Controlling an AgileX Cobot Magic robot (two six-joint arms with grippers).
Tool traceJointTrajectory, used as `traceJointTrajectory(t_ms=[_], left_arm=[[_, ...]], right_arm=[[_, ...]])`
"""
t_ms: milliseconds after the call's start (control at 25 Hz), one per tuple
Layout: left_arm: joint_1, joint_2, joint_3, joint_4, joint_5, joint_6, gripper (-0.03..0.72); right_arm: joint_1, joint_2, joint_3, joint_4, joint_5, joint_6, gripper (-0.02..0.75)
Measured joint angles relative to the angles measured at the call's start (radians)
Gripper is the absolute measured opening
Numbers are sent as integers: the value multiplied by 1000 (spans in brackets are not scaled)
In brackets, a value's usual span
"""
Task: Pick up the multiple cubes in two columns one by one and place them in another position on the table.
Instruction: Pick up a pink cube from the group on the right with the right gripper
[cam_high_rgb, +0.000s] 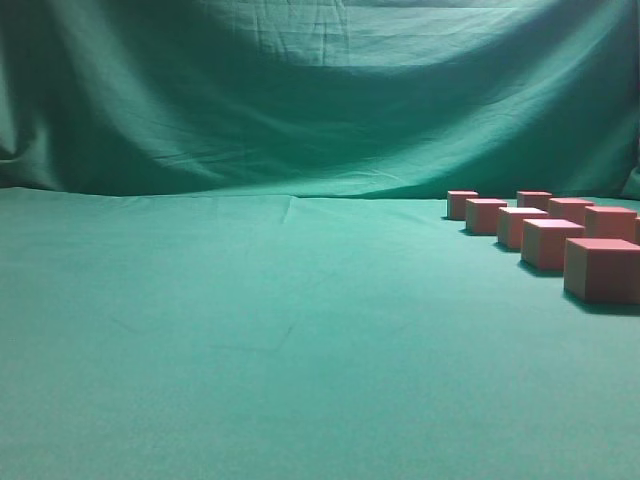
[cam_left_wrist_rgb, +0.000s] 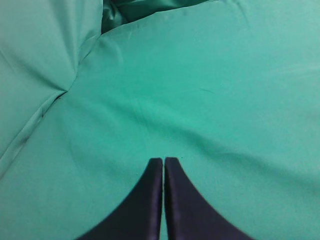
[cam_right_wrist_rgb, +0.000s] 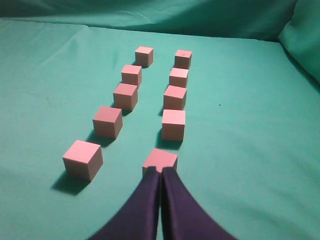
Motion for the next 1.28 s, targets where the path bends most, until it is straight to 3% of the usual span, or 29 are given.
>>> traceJointTrajectory(t_ms=[960,1280], left_arm=[[0,0,0,0,0,0,0],[0,0,0,0,0,0,0]], right_arm=[[0,0,0,0,-9,0,0],[0,0,0,128,-352,31,0]])
